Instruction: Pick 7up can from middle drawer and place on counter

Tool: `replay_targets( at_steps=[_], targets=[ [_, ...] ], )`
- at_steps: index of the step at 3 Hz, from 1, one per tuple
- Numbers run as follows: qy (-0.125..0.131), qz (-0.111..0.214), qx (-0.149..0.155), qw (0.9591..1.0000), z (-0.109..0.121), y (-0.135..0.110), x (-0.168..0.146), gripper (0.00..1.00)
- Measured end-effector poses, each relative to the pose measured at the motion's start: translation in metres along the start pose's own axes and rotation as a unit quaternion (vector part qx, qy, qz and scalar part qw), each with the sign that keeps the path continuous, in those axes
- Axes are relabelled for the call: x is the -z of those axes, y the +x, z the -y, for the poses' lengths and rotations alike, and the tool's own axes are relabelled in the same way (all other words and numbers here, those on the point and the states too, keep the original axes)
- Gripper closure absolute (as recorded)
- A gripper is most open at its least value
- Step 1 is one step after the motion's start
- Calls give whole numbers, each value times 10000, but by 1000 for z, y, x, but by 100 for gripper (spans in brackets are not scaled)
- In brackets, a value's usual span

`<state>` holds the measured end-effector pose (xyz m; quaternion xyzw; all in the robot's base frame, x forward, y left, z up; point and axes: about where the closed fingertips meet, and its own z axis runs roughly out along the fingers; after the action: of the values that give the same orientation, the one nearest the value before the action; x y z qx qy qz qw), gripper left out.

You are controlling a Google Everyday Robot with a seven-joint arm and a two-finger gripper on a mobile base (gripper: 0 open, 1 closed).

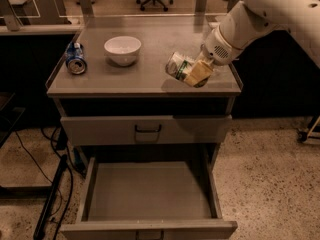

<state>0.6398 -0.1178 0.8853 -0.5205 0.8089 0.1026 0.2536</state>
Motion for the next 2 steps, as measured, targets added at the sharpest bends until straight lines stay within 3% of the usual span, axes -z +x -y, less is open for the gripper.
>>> replay_targets(
  at_steps=[2],
  targets=[
    [-115, 15, -56, 9999, 11, -13, -4, 100]
  ],
)
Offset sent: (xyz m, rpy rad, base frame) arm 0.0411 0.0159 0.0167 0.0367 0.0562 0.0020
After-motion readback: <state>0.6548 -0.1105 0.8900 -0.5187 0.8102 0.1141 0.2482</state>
